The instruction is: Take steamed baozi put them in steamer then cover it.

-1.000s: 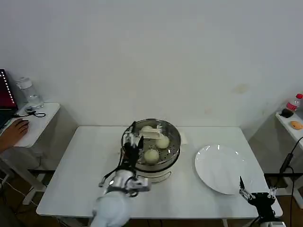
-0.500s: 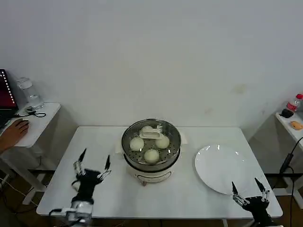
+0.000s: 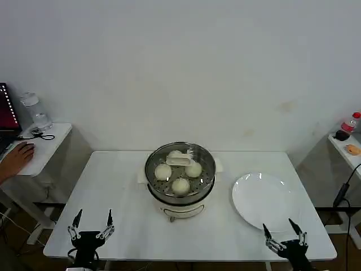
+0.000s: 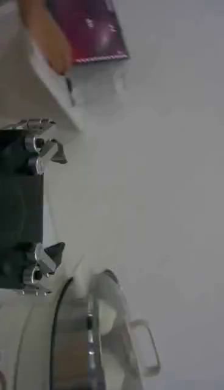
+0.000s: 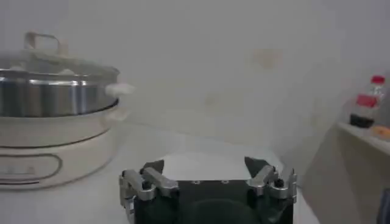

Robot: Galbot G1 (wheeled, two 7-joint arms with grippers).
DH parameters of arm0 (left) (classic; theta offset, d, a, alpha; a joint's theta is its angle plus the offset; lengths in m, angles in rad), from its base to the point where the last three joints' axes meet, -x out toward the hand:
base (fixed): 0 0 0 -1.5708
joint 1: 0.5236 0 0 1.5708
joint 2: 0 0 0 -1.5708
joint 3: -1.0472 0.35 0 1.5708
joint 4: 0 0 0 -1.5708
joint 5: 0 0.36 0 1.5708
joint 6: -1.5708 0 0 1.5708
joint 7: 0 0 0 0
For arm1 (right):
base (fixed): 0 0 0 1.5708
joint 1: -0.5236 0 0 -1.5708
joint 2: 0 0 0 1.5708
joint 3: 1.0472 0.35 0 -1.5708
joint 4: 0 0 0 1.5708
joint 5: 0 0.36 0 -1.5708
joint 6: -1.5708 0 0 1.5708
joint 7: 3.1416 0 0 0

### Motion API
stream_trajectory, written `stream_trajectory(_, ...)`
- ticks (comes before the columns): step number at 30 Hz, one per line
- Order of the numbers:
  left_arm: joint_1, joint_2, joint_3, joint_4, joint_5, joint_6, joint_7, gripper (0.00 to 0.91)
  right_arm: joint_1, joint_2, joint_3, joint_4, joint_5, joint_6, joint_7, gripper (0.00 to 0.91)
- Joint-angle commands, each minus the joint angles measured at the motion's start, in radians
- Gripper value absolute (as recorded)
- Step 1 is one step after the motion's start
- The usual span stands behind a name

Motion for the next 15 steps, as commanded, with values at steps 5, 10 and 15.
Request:
stream_trajectory(5,0.07,-0.006,-0.017,0.017,-0.092,-0.051,0.004,0.907,-0.024,-0.01,-0.048,0.014,0.021,-0.022,0.009,0.907)
stream_trajectory(10,0.074,-0.011,-0.011,0.011,-0.091,-0.043,-0.001,0.907,-0.029,-0.014,-0.059,0.014,0.024,-0.027,0.005,0.907)
stream_trajectory(15,0.074,-0.022,0.001,0.015,-0.101,-0.019,-0.006,0.907,-0.032,-0.049,-0.08,0.01,0.062,-0.04,0.019,0.907)
